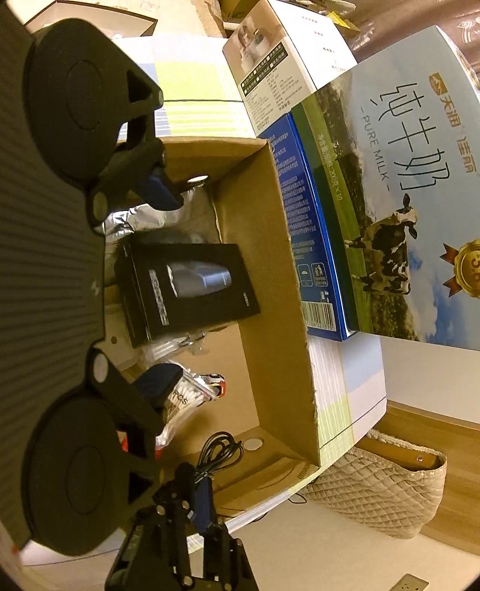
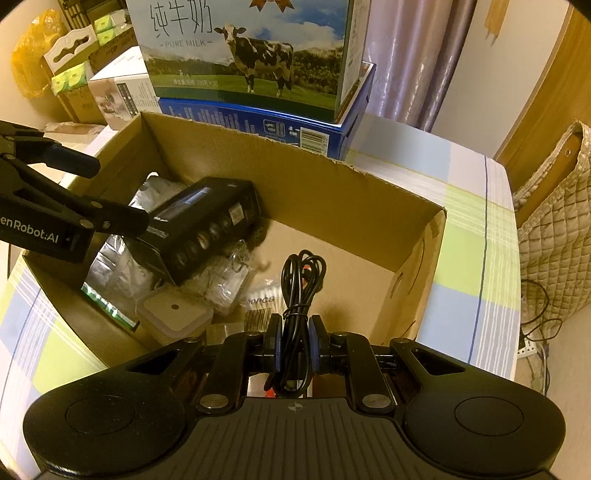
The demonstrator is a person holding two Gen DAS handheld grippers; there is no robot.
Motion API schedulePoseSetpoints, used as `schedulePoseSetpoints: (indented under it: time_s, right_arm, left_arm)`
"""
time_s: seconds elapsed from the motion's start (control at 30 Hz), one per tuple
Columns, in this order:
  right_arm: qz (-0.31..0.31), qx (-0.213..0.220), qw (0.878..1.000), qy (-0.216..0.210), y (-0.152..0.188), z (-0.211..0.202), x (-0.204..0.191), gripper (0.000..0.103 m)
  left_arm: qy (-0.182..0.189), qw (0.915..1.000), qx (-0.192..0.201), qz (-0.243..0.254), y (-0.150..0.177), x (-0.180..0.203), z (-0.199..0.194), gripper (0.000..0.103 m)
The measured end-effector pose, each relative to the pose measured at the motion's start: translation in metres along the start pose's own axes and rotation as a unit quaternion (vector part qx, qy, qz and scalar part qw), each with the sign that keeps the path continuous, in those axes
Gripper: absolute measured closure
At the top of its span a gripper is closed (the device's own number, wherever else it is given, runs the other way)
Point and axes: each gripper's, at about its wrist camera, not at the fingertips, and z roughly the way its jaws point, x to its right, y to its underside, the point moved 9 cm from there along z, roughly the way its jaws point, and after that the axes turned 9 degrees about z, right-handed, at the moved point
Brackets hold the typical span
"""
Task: Organize objects
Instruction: 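Lower the shaver box and cable into the box and open both grippers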
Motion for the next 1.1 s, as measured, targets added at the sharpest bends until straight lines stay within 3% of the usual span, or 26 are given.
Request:
schedulePoseSetpoints:
  time_s: [0.7,0.73,0.77,0.83,1.1]
  right_arm:
    - [0.017,0.019,1.000,-0.017,-0.014,-0.008,-0.004,0.091]
    - [0.008,0.031,0.999,-0.021,-0.016,-0.009,-0.006,0.088]
    - [-0.002,0.039,0.999,-0.016,-0.017,-0.010,-0.007,0.076]
    - [-0.020,0.048,0.999,0.000,-0.017,-0.012,-0.007,0.063]
    - [-0.002,0.036,0.999,0.008,-0.011,-0.014,0.003,0.062]
  left_arm:
    - [-0.001,1.0000,-0.007,-0.001,0.011,-0.007,0.000,0.016]
    - [0.001,1.0000,-0.008,0.000,0.012,-0.007,0.000,0.016]
    - [0.001,1.0000,-0.009,0.000,0.013,-0.007,0.000,0.016]
    - [0.000,0.9999,-0.010,0.003,0.014,-0.007,0.001,0.016]
    - [0.000,0.9999,-0.010,0.000,0.020,-0.010,0.000,0.016]
